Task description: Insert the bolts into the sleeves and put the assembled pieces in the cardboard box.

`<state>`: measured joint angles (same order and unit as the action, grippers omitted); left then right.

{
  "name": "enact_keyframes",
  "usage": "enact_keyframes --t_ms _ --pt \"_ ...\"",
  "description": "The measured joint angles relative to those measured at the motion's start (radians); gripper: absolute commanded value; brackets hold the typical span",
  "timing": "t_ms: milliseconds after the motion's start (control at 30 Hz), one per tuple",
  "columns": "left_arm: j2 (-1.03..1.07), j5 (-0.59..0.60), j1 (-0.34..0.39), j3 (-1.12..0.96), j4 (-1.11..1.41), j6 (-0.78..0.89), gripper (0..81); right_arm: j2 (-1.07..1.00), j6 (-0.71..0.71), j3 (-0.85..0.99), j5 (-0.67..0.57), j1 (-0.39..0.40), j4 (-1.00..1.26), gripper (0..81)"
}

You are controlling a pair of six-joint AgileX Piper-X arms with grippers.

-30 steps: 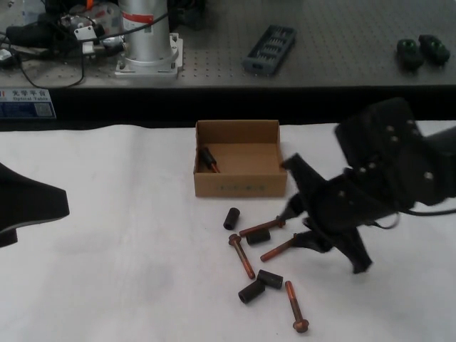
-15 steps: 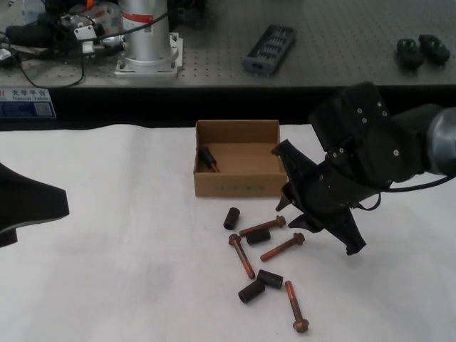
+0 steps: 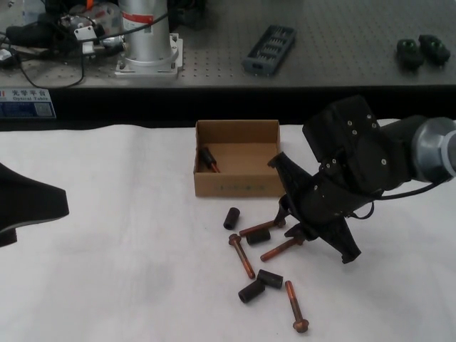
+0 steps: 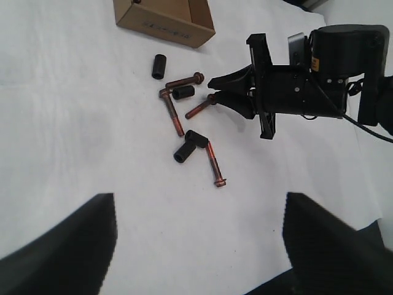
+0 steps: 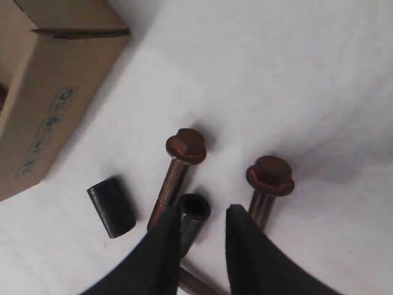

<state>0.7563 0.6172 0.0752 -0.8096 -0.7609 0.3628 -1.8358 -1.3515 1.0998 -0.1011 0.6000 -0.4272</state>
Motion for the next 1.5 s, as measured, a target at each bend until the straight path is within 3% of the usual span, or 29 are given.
enact_keyframes --t_ms 1300,1400,1500 --pt "0.0 0.0 0.0 0.0 0.0 -0.018 54.5 -0.072 -0.032 0.005 0.0 0.0 -0.017 20.1" --pt "0.0 0.0 0.0 0.0 0.0 -0.023 54.5 -0.072 -0.034 0.005 0.0 0.0 -0.017 15.5" --pt "0.0 0.0 0.0 0.0 0.0 -0.023 54.5 -0.078 -0.032 0.005 0.0 0.0 -0.017 4.4"
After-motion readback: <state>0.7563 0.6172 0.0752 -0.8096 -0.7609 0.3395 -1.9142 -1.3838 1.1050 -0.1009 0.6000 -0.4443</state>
